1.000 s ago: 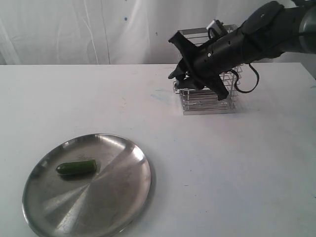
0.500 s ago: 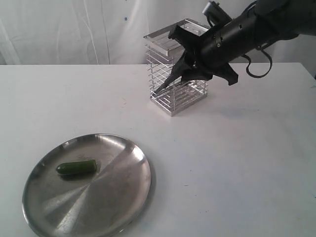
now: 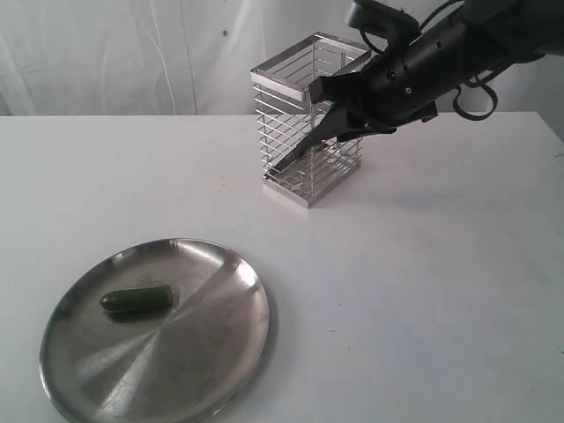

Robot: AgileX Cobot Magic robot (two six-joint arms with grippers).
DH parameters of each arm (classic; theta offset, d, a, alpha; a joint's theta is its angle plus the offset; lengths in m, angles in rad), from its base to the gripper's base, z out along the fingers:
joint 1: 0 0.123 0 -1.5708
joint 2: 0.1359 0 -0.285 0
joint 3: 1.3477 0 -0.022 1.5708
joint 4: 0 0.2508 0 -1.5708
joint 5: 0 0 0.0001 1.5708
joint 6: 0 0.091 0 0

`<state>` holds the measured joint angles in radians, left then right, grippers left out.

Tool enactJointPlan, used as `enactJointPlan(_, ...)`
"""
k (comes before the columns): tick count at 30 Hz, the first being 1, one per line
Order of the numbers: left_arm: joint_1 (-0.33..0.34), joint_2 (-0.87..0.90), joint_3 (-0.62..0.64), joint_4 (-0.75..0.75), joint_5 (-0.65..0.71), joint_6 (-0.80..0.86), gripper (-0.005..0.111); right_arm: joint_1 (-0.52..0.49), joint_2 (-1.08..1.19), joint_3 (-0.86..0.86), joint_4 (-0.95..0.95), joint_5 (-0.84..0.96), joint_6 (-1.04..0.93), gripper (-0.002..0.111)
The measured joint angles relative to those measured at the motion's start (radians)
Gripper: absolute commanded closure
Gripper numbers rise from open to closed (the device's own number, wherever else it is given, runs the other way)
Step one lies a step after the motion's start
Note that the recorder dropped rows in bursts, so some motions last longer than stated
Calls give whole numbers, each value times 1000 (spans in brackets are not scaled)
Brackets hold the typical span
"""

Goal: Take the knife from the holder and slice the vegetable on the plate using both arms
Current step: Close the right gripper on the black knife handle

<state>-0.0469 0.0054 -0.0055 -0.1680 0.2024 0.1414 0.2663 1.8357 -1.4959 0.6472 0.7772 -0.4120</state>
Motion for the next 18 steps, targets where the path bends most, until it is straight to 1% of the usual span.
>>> enactJointPlan(8,0,0,0,0,0,0,107,11,43,-8,4,-22,-97,85)
enactJointPlan(15,0,0,0,0,0,0,107,16,88,-60,2,-22,-177,85)
enactJointPlan(18,0,0,0,0,0,0,107,18,100,-77,2,-15,-222,82)
